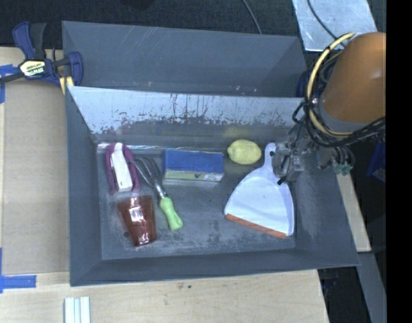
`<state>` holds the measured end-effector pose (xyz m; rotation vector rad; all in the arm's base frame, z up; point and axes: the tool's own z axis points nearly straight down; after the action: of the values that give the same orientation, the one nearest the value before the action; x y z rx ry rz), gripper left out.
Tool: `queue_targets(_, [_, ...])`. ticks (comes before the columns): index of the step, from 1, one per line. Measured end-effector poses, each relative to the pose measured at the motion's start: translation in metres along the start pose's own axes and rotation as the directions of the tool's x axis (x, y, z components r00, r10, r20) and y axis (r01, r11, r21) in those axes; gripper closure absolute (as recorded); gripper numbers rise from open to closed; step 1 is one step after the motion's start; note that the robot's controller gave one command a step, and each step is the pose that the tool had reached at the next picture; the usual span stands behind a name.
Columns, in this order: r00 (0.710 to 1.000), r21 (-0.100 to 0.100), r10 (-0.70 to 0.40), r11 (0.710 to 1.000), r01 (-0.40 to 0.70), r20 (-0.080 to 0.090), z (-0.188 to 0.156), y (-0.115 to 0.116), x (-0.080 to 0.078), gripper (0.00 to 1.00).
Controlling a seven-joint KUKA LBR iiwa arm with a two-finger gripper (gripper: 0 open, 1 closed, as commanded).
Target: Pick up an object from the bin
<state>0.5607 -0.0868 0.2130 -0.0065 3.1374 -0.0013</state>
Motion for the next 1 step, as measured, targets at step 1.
queue_targets(1, [1.0, 0.0, 0.0, 1.0, 0.0, 0.0, 0.0, 0.0, 0.0, 1.0])
